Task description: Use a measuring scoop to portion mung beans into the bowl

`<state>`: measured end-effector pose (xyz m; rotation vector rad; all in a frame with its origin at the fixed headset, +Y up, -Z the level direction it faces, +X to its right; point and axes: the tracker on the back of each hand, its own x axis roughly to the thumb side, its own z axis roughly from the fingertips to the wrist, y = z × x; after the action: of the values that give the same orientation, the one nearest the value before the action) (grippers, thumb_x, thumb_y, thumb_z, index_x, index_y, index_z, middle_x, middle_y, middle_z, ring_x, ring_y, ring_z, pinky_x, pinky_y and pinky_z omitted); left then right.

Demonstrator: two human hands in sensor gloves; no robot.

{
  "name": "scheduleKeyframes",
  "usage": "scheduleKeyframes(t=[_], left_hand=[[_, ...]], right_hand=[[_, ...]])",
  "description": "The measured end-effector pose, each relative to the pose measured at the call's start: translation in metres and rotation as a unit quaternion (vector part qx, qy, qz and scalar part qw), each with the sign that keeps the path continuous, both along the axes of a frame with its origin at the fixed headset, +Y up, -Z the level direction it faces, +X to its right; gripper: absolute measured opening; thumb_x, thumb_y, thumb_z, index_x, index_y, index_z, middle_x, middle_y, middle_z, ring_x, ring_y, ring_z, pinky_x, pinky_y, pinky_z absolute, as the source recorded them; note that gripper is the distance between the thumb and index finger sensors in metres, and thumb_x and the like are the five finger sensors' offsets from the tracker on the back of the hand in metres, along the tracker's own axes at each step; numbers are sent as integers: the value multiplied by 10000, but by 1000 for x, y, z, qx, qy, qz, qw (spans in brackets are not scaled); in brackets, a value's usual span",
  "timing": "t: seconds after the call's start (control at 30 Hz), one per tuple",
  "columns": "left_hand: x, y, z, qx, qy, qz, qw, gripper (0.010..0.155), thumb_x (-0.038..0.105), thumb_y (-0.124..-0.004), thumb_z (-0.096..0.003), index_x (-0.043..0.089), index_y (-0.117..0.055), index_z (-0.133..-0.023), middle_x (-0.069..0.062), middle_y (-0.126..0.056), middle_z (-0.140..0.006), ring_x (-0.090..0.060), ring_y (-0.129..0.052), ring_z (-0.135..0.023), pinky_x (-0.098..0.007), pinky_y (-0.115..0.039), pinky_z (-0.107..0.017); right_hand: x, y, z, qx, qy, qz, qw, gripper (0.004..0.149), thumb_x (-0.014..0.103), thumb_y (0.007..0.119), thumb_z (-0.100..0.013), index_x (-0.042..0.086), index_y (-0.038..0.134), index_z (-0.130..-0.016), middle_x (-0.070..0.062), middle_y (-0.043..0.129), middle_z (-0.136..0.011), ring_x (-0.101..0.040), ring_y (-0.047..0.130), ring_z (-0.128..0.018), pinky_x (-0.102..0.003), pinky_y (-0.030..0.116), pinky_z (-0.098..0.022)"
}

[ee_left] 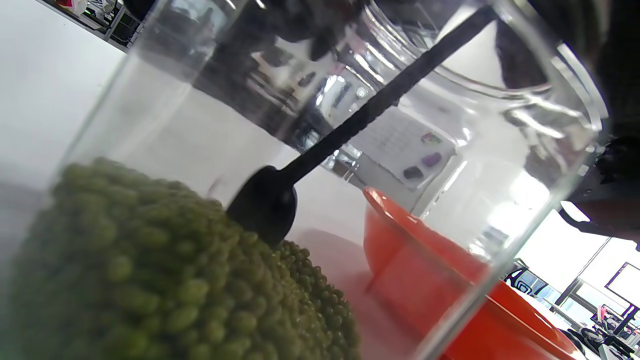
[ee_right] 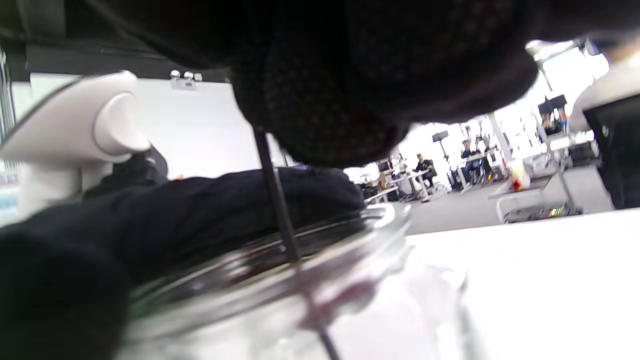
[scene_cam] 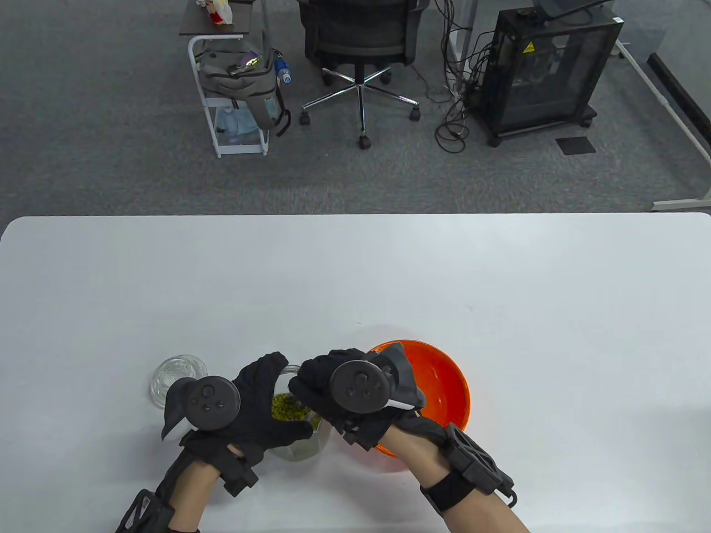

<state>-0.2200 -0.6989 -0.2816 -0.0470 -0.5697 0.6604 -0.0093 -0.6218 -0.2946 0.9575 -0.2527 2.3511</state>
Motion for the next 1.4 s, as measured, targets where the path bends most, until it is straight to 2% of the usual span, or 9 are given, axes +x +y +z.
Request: scheduleKeyframes(t=[0.13, 0.23, 0.4, 0.47, 0.63, 0.9, 1.4], left_hand=[[0, 0, 0, -2, 0, 1, 1000, 1265, 844, -888, -372, -30, -320, -1087, -325, -439, -1124, -607, -588, -1011, -741, -549, -721], [0, 0, 0, -2, 0, 1, 1000, 1261, 840, -889, -376, -31, -320, -1088, -326, -436, -1124, -607, -585, -1012, -740, -549, -721], [0, 0, 0, -6, -2, 1, 1000, 1259, 834, -892, -378, -30, -316, -1089, -327, -431, -1127, -610, -577, -1017, -742, -547, -721], [0, 0, 0, -8, -2, 2, 1000, 1258, 832, -894, -379, -31, -316, -1090, -326, -430, -1128, -612, -576, -1017, -743, -546, -720], [0, 0, 0, -9, -1, 0, 1000, 1260, 834, -892, -377, -28, -314, -1091, -322, -429, -1130, -608, -574, -1020, -742, -547, -720], [-1, -1, 0, -12, -2, 0, 1000, 1257, 830, -894, -379, -26, -311, -1092, -323, -424, -1131, -611, -570, -1022, -743, -545, -719], [-1, -1, 0, -15, -3, 0, 1000, 1256, 826, -897, -380, -24, -308, -1093, -320, -423, -1132, -611, -564, -1023, -742, -546, -719]], right_hand=[[10, -6, -10, -54, 2, -35, 998, 436, 463, 794, -478, 80, 949, -618, -94, 1055, -396, -226, 1009, -209, -350, 878, -176], [18, -8, -14, -69, -11, -50, 996, 438, 463, 792, -479, 77, 949, -615, -91, 1055, -390, -219, 1010, -202, -346, 880, -170], [30, -20, -24, -136, -32, -95, 986, 439, 457, 791, -481, 69, 953, -607, -91, 1058, -374, -213, 1011, -179, -339, 881, -152], [37, -28, -27, -172, -54, -126, 975, 442, 453, 790, -481, 61, 953, -604, -94, 1059, -367, -213, 1010, -171, -338, 880, -141], [53, -40, -29, -222, -114, -176, 952, 445, 453, 787, -481, 55, 958, -585, -83, 1063, -338, -195, 1012, -138, -322, 883, -107], [75, -46, -28, -283, -178, -224, 915, 443, 451, 790, -482, 56, 964, -578, -80, 1069, -328, -190, 1016, -123, -317, 886, -93], [116, -52, -26, -310, -196, -297, 882, 442, 452, 785, -487, 60, 960, -591, -80, 1067, -346, -193, 1016, -137, -318, 885, -104]])
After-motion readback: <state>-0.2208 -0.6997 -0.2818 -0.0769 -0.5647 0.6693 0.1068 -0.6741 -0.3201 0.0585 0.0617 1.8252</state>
